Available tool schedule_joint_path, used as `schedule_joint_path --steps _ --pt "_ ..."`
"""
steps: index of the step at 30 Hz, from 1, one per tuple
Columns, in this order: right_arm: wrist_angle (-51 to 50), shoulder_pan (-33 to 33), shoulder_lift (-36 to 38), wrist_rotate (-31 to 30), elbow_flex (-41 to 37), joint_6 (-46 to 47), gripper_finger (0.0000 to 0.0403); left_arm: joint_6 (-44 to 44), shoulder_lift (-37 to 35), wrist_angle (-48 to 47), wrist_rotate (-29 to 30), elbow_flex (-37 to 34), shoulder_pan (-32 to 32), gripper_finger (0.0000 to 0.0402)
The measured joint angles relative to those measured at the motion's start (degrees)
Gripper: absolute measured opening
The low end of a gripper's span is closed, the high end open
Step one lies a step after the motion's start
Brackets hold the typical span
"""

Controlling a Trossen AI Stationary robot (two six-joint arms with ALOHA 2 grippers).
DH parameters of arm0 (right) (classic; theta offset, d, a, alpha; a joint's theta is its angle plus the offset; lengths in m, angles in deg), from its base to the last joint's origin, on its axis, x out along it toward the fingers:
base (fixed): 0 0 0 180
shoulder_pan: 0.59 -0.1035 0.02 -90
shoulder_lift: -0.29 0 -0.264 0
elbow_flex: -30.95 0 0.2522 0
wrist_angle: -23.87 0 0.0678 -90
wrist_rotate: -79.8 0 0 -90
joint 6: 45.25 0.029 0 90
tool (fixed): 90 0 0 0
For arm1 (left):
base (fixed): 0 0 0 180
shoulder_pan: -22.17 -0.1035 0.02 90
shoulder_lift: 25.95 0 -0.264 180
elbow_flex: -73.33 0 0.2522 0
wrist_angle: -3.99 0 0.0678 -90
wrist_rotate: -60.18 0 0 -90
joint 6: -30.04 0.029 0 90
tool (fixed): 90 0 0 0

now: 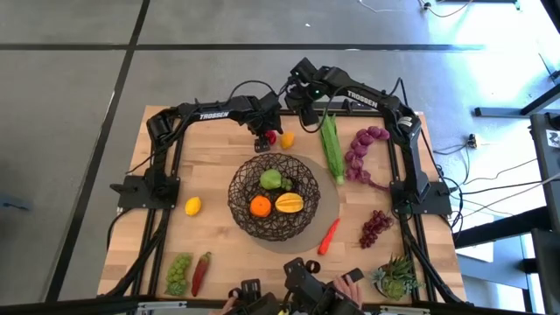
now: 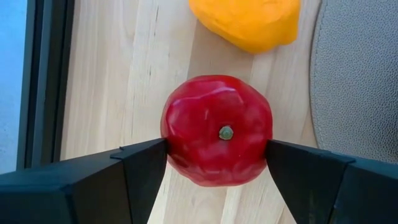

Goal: Build produce basket
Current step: Put the tomato into the wire basket

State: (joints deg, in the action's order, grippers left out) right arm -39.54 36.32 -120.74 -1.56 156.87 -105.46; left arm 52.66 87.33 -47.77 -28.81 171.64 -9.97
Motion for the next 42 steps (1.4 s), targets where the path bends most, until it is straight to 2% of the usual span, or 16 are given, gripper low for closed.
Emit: schedule_joint_path --steps 8,16,19,23,27,33,42 --pt "-0.36 -0.26 0.0 0.3 0.0 5.06 0.0177 0.23 0.0 -0.04 0.0 0.0 -0.06 0.0254" --pt "-14.03 0.02 0.0 0.78 0.0 -7.39 0.0177 0.02 0.0 -0.13 1.07 0.0 -1.33 0.0254" --pt "-19.72 0.71 0.0 4.63 0.0 -10.81 0.0177 0.02 0.0 -0.13 1.2 0.0 -1.98 0.0254" --pt "-26.2 2.53 0.0 13.18 0.0 -12.3 0.0177 0.01 0.0 -0.13 1.26 0.0 -2.54 0.0254" --pt "-29.5 3.65 0.0 18.76 0.0 -12.27 0.0177 0.03 0.0 -0.13 1.03 0.0 -2.73 0.0254" --pt "-29.07 3.93 0.0 19.46 0.0 -12.06 0.0177 0.02 0.0 -0.13 0.98 0.0 -2.73 0.0254" --pt "-23.13 3.54 0.0 19.47 0.0 -12.06 0.0177 -0.01 0.0 -0.12 0.86 0.0 -2.73 0.0254"
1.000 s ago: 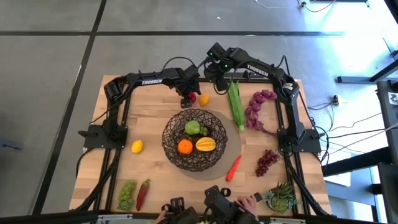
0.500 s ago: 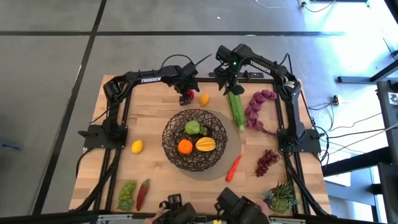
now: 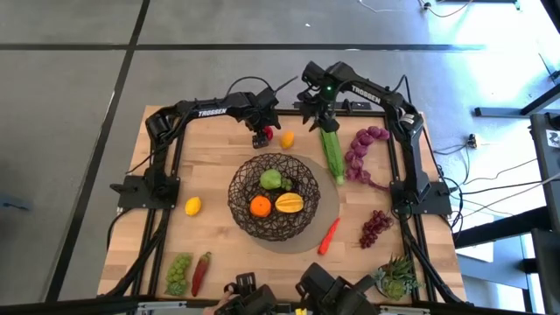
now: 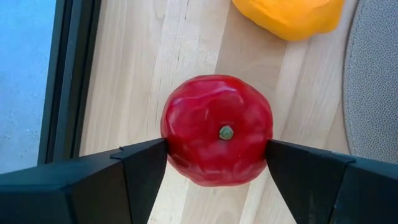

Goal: Build produce basket
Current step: Put the tomato into the wire basket

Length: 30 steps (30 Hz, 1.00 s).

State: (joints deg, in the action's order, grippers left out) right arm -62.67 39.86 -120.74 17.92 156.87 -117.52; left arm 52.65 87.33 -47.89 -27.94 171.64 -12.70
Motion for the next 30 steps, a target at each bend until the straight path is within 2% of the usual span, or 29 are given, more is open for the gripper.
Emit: schedule_joint_path --steps 6,14,30 --pt "5.76 0.0 0.0 0.0 0.0 -0.01 0.0177 -0.01 0.02 0.01 -0.26 0.0 0.0 0.0255" --pt "13.37 -0.11 0.0 0.0 0.0 -0.02 0.0177 -2.45 0.02 -0.04 -4.97 -0.02 0.0 0.0256" --pt "21.29 -0.11 0.0 -0.01 0.0 -0.02 0.0177 -9.91 0.04 -0.03 -5.83 -0.02 -1.64 0.0265"
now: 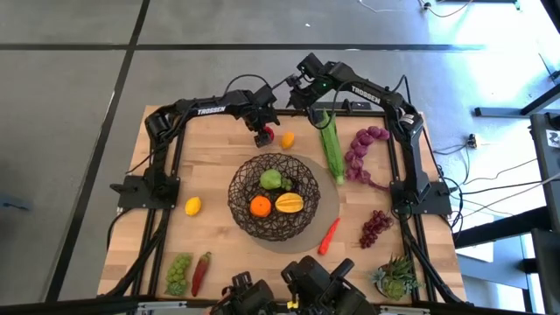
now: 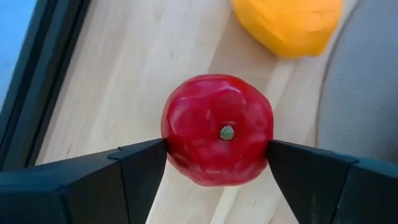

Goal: Build produce basket
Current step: Put the tomato into the wire basket

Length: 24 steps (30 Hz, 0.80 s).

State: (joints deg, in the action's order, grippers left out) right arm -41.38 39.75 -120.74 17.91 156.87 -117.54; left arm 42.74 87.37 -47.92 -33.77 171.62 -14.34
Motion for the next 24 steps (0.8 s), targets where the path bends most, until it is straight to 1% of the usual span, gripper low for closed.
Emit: schedule_joint_path --steps 3,9,13,16,21,24 --pt "0.09 0.0 0.0 -0.02 0.0 0.0 0.0177 -0.14 0.07 -0.01 -0.09 -0.07 -0.23 0.0283" --pt "0.09 0.0 0.0 -0.02 0.0 0.0 0.0177 -0.13 0.11 0.3 -0.13 -0.09 -0.2 0.0333" --pt "0.09 0.0 0.0 -0.02 0.0 0.0 0.0177 1.21 0.11 0.59 -0.13 -0.09 -0.22 0.0359" --pt "0.09 0.0 0.0 -0.02 0.0 0.0 0.0177 1.36 0.11 0.63 -0.1 -0.09 -0.22 0.0366" --pt "0.07 0.0 0.0 -0.02 0.0 0.0 0.0177 2.82 0.11 0.6 0.2 -0.09 -0.22 0.0368" --pt "0.07 0.0 0.0 -0.02 0.0 0.0 0.0177 2.68 0.9 0.79 1.57 -0.04 -0.16 0.0368"
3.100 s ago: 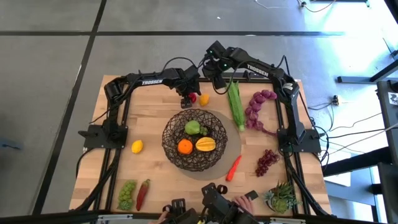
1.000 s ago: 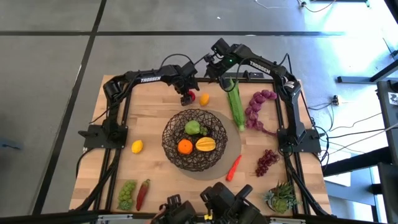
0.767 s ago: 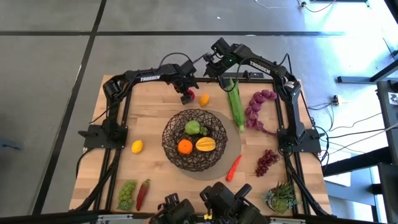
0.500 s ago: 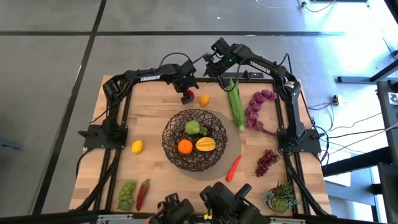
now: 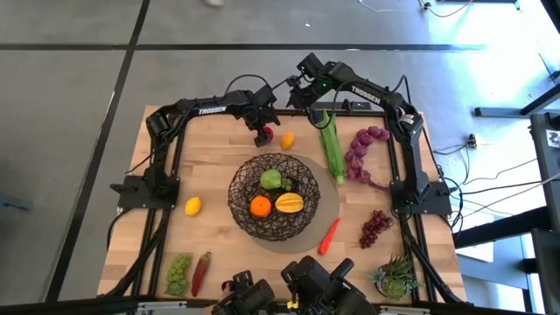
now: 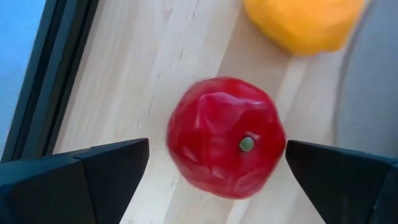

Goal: Build produce basket
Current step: Put the tomato into the wire basket

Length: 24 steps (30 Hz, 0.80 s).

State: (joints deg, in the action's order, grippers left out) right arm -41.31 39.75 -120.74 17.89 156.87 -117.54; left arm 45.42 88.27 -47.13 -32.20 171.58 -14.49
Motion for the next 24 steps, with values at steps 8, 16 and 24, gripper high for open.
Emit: schedule_joint_path --steps 8,16,24 --pt "0.81 0.0 0.0 0.0 0.0 0.0 0.0177 0.24 1.84 0.5 1.37 0.0 0.35 0.0368" --pt "1.06 0.0 0.0 -0.01 -0.02 0.0 0.0177 0.18 1.88 0.58 1.99 0.0 0.31 0.0368" --pt "1.05 0.0 0.0 0.0 -0.02 0.0 0.0177 -0.9 1.88 0.56 3.1 0.0 0.5 0.0368"
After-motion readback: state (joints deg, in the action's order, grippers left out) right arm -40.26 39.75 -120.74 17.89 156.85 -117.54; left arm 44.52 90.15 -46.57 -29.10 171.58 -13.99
